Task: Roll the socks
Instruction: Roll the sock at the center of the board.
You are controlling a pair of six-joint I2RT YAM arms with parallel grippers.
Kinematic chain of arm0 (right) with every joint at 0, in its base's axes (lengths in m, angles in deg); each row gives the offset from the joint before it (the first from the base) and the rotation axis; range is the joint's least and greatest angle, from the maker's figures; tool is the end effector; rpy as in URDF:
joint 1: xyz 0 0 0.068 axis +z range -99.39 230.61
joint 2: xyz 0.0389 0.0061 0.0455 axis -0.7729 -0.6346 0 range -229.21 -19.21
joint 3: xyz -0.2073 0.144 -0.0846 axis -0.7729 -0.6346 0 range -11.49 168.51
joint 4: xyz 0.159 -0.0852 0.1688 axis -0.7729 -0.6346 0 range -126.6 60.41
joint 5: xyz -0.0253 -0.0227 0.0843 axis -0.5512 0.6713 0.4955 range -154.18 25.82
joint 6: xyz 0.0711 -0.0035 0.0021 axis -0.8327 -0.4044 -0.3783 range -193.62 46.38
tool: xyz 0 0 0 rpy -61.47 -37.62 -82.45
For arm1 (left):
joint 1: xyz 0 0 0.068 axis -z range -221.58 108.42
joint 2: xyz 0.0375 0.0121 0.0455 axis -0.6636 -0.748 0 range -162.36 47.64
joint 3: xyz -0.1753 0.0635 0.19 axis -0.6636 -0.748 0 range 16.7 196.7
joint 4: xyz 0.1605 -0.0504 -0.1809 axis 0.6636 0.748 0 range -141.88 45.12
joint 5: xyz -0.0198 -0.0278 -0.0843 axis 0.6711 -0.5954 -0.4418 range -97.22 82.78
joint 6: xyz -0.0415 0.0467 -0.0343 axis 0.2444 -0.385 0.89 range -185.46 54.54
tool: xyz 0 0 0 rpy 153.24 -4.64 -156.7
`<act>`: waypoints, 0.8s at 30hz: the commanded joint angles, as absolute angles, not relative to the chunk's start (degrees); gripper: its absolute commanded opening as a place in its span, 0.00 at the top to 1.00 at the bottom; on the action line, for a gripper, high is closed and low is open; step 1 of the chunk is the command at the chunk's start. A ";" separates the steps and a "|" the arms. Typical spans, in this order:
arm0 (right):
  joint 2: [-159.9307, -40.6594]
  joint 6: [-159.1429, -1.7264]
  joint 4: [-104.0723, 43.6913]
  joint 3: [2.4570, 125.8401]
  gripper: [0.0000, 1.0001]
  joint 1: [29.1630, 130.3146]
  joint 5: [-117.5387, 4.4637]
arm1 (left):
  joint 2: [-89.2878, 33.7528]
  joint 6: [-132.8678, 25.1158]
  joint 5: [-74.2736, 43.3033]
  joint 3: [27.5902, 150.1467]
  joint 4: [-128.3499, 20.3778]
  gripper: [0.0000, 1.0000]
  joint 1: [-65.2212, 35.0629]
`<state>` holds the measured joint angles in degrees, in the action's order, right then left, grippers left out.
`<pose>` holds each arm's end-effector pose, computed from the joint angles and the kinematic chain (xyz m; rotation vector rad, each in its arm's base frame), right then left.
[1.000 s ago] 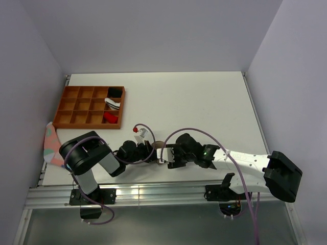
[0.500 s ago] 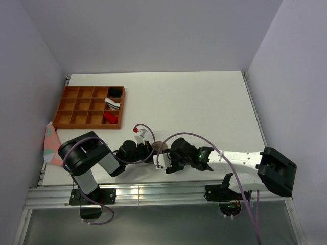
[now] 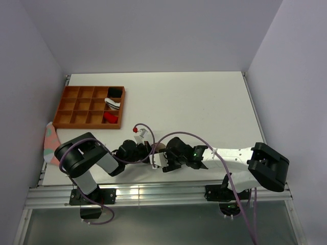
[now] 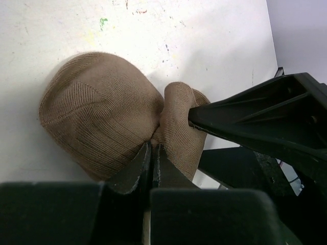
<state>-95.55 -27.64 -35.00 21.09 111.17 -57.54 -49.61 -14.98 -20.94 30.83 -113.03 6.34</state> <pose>0.1185 0.2236 0.1480 -1.9845 1.4152 0.2553 0.1646 -0.2031 0.0989 0.1293 2.2012 -1.2954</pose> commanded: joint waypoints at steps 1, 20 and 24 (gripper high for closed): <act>-96.82 -27.21 -33.37 24.11 0.39 111.69 -57.67 | -51.06 -18.35 -23.57 29.35 -101.45 1.00 6.67; -104.46 -27.30 -42.60 31.49 0.52 112.05 -53.72 | -50.54 -18.26 -24.89 31.73 -100.67 1.00 6.76; -105.52 -28.00 -46.37 32.90 0.68 112.05 -53.11 | -47.21 -18.44 -22.00 32.87 -97.60 1.00 6.67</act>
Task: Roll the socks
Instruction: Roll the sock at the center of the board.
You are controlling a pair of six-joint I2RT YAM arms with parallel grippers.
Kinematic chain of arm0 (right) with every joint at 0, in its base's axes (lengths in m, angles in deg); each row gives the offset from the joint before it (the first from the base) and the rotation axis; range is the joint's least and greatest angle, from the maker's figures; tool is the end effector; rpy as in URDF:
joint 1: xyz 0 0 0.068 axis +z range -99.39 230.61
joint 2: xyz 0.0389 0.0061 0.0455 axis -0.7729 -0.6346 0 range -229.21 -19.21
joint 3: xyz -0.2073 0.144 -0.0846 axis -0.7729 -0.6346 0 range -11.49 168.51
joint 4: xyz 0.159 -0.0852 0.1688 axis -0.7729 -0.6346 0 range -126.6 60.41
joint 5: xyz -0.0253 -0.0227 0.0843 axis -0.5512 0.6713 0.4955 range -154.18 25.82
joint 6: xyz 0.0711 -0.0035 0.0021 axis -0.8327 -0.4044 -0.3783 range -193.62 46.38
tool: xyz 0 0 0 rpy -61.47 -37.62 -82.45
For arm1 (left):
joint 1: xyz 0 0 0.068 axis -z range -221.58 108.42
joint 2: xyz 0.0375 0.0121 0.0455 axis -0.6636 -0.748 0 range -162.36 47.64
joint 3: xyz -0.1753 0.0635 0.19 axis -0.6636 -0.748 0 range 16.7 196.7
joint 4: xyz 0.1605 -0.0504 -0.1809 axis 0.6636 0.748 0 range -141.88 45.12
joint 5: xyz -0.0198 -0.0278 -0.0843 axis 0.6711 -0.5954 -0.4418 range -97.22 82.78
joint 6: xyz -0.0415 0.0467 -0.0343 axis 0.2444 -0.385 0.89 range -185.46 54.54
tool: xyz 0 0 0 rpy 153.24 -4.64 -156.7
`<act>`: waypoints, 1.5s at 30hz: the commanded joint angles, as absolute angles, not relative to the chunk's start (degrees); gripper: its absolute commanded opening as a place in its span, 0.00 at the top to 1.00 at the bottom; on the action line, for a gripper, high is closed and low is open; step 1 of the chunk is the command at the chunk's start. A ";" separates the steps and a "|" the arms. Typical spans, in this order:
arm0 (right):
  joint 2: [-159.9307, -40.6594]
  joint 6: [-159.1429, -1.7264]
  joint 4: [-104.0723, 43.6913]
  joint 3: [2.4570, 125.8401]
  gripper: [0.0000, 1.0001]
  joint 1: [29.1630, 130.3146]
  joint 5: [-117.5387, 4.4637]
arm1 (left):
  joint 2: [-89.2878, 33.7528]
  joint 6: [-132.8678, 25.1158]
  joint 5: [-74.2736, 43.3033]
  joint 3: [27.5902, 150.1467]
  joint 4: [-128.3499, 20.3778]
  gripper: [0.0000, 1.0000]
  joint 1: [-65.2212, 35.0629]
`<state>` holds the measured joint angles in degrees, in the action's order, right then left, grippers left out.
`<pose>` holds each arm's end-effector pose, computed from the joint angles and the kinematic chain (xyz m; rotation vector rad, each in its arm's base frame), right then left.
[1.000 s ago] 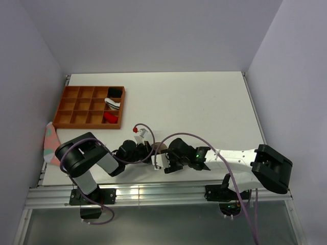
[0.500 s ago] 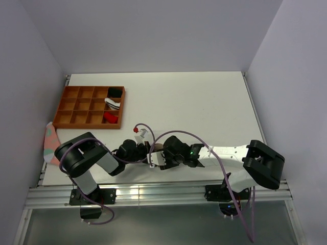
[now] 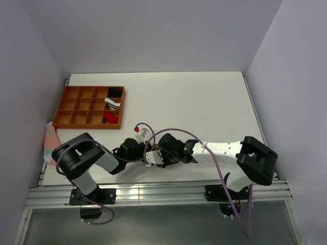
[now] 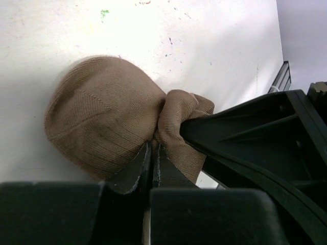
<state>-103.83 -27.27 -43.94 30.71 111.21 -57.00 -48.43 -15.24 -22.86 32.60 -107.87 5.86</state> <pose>0.1302 0.2459 0.1485 -2.0936 1.4908 0.2551 0.1673 -0.2056 0.0998 0.1449 2.2474 -1.2955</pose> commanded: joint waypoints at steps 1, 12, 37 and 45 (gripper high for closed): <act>-105.52 -28.35 -46.99 33.16 0.72 112.05 -53.63 | -46.59 -18.26 -20.34 33.05 -96.72 1.00 6.67; -104.29 -29.59 -50.60 29.65 0.75 112.05 -58.90 | -40.17 -14.74 -10.40 34.54 -92.32 0.92 6.67; -106.66 -33.63 -62.98 36.30 0.77 111.87 -54.52 | -37.34 -10.43 -4.50 31.55 -91.08 0.79 6.32; -108.94 -34.42 -73.01 43.52 0.77 110.65 -47.49 | -47.28 -12.63 -10.29 39.02 -95.47 0.85 3.25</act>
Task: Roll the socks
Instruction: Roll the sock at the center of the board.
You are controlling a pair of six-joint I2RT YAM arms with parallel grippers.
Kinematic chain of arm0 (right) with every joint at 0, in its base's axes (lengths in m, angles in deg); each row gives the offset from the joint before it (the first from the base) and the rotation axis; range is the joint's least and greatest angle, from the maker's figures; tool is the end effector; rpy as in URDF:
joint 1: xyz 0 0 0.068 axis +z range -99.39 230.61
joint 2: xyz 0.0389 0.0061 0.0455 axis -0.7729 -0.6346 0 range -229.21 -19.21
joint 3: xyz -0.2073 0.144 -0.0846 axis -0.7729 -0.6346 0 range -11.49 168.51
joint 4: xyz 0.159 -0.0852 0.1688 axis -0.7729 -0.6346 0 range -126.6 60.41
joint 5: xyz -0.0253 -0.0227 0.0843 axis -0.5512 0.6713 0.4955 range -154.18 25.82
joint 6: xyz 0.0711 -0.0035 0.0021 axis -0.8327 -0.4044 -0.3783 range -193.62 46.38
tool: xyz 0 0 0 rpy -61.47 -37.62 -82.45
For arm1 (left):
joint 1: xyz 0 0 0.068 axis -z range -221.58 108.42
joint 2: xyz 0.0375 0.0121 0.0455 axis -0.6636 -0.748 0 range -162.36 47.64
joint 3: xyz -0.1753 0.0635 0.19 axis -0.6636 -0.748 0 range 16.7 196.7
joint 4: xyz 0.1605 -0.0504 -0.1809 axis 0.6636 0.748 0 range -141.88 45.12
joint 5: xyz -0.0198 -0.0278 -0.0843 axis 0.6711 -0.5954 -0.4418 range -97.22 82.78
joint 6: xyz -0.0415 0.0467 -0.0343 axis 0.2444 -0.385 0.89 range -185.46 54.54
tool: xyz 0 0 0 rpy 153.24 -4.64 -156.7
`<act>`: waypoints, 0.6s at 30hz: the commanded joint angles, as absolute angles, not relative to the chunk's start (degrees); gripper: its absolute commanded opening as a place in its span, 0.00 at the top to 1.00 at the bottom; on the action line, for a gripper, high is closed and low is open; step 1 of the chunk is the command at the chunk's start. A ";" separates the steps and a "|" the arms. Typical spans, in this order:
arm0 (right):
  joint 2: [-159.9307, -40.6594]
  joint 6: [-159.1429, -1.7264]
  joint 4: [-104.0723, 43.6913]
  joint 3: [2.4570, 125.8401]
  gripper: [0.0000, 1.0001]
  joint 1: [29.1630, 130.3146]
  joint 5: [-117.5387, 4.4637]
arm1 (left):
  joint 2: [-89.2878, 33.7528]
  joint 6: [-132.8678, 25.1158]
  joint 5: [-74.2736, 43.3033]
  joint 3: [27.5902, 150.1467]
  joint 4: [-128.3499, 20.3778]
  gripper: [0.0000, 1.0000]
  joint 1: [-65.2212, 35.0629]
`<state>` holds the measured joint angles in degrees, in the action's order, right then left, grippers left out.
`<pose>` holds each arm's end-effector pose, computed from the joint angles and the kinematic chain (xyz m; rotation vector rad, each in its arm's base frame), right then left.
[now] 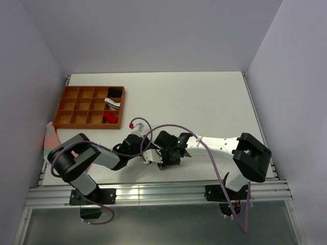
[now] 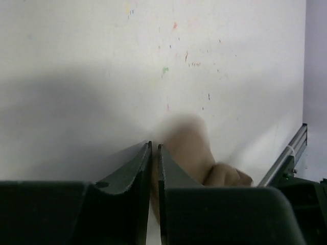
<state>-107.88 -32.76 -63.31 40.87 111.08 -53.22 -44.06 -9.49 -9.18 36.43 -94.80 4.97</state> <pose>0.1281 0.2486 0.1594 -2.2034 1.7445 0.3499 0.1854 -0.1986 0.1065 -0.1644 2.2750 -1.0712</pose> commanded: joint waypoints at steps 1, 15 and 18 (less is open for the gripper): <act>-109.56 -34.51 -73.62 44.06 0.78 110.29 -47.13 | -47.98 -12.72 -10.91 39.81 -95.65 0.85 3.07; -119.85 -37.06 -75.83 51.00 0.80 103.00 -42.73 | -44.22 -6.32 -8.37 35.97 -93.10 0.84 -0.79; -120.55 -37.23 -76.00 51.09 0.80 102.82 -42.38 | -37.72 -2.97 -5.49 28.84 -94.69 0.80 -2.99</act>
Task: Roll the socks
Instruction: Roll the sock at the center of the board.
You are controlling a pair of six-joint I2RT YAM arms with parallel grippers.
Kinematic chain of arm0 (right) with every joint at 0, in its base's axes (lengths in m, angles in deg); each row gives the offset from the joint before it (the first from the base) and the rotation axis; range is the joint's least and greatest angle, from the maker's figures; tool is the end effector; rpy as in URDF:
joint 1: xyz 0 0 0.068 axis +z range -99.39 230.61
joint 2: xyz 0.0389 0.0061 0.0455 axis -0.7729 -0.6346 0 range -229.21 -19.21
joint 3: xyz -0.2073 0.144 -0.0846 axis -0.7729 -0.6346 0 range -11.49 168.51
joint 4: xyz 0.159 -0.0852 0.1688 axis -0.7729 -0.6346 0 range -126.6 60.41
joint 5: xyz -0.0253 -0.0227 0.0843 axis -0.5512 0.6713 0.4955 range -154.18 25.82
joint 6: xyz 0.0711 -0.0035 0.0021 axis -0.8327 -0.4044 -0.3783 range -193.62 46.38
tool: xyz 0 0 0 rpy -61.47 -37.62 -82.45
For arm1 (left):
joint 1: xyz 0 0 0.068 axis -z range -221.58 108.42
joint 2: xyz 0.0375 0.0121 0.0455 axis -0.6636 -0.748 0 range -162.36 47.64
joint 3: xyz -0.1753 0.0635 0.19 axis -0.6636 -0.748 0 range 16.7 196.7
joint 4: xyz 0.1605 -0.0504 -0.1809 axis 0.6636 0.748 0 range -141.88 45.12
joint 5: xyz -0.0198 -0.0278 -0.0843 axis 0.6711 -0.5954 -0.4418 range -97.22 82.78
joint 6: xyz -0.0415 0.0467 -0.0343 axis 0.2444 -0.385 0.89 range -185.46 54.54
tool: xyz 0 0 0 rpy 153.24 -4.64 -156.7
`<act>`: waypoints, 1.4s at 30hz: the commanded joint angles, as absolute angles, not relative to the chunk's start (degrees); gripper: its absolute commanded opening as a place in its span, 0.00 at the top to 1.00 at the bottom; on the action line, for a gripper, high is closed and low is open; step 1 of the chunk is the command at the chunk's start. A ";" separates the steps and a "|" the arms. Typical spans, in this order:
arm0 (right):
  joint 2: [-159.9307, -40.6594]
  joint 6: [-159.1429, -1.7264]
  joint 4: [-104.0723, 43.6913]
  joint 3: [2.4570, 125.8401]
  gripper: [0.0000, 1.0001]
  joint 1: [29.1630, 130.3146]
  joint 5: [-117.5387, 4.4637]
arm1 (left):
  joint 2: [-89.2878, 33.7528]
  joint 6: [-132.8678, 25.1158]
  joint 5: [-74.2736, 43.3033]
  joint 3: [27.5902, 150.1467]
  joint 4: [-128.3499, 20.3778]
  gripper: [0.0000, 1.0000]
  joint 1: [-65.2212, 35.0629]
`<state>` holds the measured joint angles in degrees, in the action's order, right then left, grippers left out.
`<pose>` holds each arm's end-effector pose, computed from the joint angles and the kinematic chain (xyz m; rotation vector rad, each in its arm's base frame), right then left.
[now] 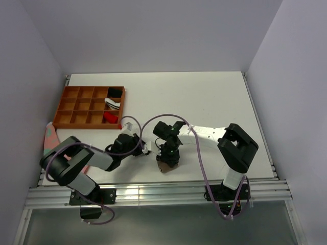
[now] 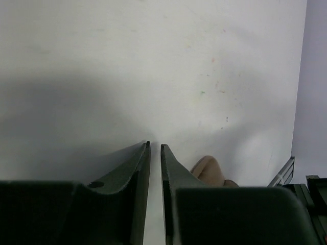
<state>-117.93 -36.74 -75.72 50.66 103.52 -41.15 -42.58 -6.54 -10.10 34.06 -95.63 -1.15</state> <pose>0.1599 0.2494 0.1523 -2.1502 2.1028 0.6334 0.1974 -0.1721 0.1045 -0.3324 2.2508 -1.0563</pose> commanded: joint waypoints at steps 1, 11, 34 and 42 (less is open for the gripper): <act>-120.73 -37.32 -76.09 51.18 0.80 102.82 -42.29 | -35.88 -2.53 -5.03 27.44 -94.69 0.79 -2.99; -128.10 -36.88 -83.45 58.29 0.80 101.94 -39.49 | -8.04 -7.35 1.99 14.96 -90.73 0.75 2.78; -141.21 -33.54 -95.60 72.80 0.79 98.43 -31.48 | -21.60 -25.29 -14.25 22.85 -101.52 0.59 13.70; -141.82 -33.72 -95.25 72.10 0.79 98.16 -31.31 | -25.31 -26.34 -15.58 24.78 -104.62 0.56 15.20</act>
